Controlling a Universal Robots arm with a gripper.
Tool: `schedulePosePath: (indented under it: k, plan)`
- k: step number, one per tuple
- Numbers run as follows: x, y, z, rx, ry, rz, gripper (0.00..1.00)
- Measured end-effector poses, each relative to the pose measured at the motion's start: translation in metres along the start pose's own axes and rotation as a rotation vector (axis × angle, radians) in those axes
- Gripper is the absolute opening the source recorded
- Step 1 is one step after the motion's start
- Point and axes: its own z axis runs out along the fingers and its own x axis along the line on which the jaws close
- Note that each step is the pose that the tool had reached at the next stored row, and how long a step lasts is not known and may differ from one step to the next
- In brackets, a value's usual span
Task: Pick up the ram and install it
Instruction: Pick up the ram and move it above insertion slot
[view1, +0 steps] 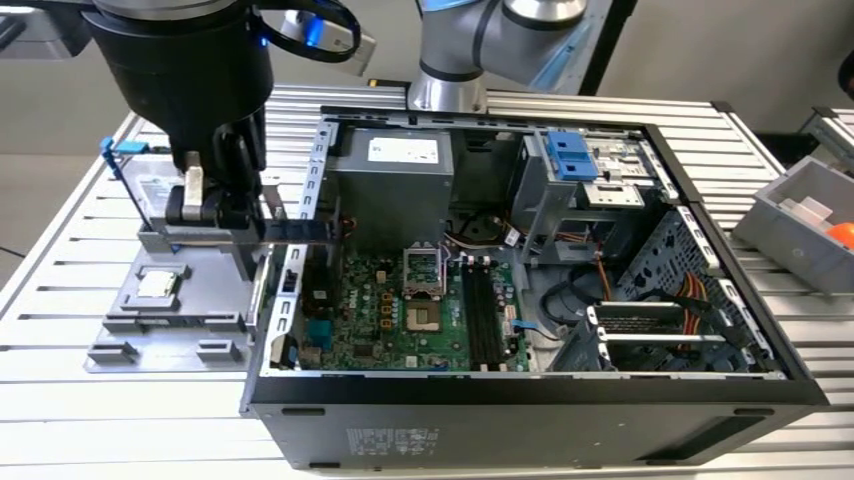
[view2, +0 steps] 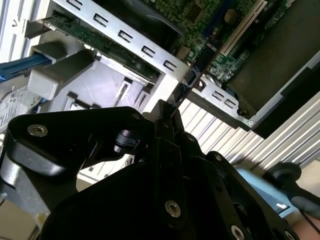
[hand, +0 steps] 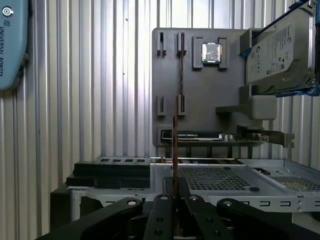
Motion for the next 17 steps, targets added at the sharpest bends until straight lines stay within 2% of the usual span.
schedulePosePath:
  k: [17]
  plan:
    - [-0.0028,-0.0241,-0.0006,0.0,0.0001,0.0,0.0]
